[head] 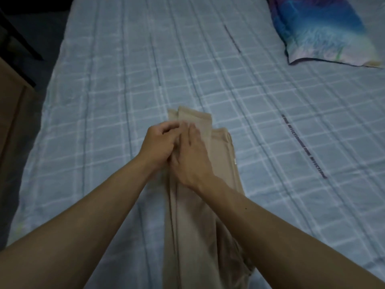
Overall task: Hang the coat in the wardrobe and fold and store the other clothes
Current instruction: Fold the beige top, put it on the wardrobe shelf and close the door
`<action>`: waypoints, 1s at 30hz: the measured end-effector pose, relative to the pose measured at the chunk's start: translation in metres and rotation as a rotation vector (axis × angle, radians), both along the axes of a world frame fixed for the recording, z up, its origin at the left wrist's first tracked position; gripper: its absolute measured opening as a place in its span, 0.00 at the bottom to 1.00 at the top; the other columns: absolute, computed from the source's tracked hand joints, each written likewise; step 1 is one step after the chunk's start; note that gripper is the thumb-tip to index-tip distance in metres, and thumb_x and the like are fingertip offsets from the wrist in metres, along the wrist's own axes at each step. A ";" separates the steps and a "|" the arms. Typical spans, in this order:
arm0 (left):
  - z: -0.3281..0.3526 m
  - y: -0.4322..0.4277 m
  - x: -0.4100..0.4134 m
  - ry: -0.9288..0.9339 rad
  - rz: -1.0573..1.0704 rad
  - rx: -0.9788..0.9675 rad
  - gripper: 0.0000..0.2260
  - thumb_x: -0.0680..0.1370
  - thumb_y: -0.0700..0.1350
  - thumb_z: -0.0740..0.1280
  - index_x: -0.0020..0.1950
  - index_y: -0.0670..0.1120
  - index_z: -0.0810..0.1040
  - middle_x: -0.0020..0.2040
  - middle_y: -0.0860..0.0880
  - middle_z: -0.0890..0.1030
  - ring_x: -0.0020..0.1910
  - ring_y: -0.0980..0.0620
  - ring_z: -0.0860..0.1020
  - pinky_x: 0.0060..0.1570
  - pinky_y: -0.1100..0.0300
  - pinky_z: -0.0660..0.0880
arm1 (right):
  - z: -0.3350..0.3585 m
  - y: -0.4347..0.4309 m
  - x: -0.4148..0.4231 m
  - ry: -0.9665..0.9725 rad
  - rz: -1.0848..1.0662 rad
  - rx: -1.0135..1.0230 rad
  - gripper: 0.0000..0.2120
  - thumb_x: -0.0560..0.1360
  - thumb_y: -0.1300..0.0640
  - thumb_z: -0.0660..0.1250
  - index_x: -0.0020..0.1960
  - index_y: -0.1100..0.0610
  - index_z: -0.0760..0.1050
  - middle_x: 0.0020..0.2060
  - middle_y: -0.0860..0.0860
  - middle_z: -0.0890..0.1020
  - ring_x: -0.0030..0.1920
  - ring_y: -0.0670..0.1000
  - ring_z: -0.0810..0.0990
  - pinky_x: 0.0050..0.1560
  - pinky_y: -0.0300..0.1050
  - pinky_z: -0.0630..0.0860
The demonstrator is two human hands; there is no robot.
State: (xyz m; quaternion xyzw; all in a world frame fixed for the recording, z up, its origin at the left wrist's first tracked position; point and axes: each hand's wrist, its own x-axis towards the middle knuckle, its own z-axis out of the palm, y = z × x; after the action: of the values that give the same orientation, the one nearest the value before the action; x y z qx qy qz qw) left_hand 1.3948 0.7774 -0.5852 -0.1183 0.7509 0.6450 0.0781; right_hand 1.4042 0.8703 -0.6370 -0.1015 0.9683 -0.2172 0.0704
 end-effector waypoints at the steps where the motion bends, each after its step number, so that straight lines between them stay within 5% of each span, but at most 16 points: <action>1: -0.018 -0.007 -0.001 -0.068 0.003 -0.118 0.10 0.79 0.43 0.66 0.59 0.46 0.80 0.51 0.53 0.83 0.52 0.55 0.81 0.54 0.62 0.77 | -0.007 0.002 0.005 -0.105 0.034 -0.008 0.38 0.78 0.40 0.41 0.79 0.63 0.41 0.80 0.60 0.45 0.80 0.58 0.42 0.78 0.55 0.45; 3: -0.048 -0.022 0.001 -0.178 -0.028 -0.275 0.11 0.78 0.47 0.65 0.59 0.49 0.80 0.54 0.52 0.82 0.56 0.51 0.78 0.64 0.54 0.74 | -0.020 0.007 0.017 -0.160 0.053 0.022 0.34 0.82 0.41 0.44 0.80 0.61 0.43 0.80 0.60 0.46 0.80 0.58 0.43 0.78 0.55 0.46; 6: -0.071 -0.034 0.007 -0.188 -0.036 -0.301 0.12 0.80 0.46 0.64 0.63 0.50 0.79 0.57 0.54 0.81 0.57 0.53 0.78 0.65 0.52 0.73 | -0.043 0.016 0.028 -0.101 0.053 0.059 0.38 0.78 0.38 0.35 0.80 0.61 0.50 0.79 0.60 0.52 0.80 0.59 0.47 0.78 0.57 0.49; 10: -0.076 -0.038 0.002 -0.157 -0.040 -0.331 0.15 0.78 0.45 0.65 0.65 0.51 0.78 0.55 0.57 0.80 0.57 0.56 0.78 0.61 0.58 0.73 | -0.049 0.032 0.031 0.023 -0.094 -0.115 0.26 0.80 0.56 0.57 0.77 0.61 0.61 0.76 0.63 0.61 0.76 0.63 0.60 0.76 0.50 0.55; 14: -0.079 -0.036 0.000 -0.132 -0.099 -0.337 0.17 0.77 0.45 0.66 0.66 0.53 0.77 0.61 0.54 0.79 0.57 0.54 0.79 0.62 0.56 0.74 | -0.038 0.048 0.030 0.020 -0.242 -0.097 0.25 0.77 0.55 0.59 0.73 0.59 0.64 0.62 0.60 0.74 0.60 0.61 0.74 0.58 0.54 0.73; 17: -0.079 -0.034 0.001 -0.113 -0.140 -0.379 0.19 0.77 0.47 0.66 0.69 0.54 0.75 0.67 0.52 0.75 0.62 0.53 0.76 0.65 0.54 0.72 | -0.031 0.051 0.026 -0.077 -0.235 -0.083 0.25 0.79 0.53 0.60 0.74 0.58 0.60 0.57 0.58 0.75 0.54 0.60 0.76 0.46 0.46 0.67; 23: -0.079 -0.026 0.006 -0.088 -0.117 -0.435 0.22 0.78 0.45 0.66 0.73 0.49 0.71 0.69 0.50 0.71 0.66 0.51 0.72 0.65 0.60 0.67 | -0.027 0.052 0.016 -0.116 -0.382 -0.251 0.22 0.75 0.58 0.65 0.68 0.56 0.66 0.54 0.56 0.81 0.52 0.57 0.80 0.54 0.52 0.77; 27: -0.073 -0.022 0.009 -0.028 -0.162 -0.422 0.24 0.77 0.45 0.66 0.74 0.50 0.69 0.70 0.52 0.72 0.66 0.50 0.72 0.68 0.52 0.69 | -0.026 0.060 0.021 -0.041 -0.391 -0.377 0.21 0.74 0.62 0.65 0.67 0.56 0.68 0.40 0.50 0.79 0.41 0.50 0.79 0.45 0.47 0.74; 30: -0.069 -0.017 0.009 0.085 -0.194 -0.454 0.28 0.72 0.49 0.64 0.73 0.51 0.70 0.70 0.52 0.72 0.67 0.49 0.70 0.69 0.49 0.68 | -0.023 0.071 0.020 0.105 -0.398 -0.407 0.19 0.73 0.62 0.63 0.63 0.53 0.69 0.44 0.53 0.80 0.44 0.52 0.79 0.46 0.44 0.72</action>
State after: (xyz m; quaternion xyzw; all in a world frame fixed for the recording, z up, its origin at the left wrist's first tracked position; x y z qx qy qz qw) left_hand 1.4042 0.7606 -0.6538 -0.0329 0.8871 0.4536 0.0793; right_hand 1.4247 0.9410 -0.6600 0.0676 0.9079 -0.4111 -0.0457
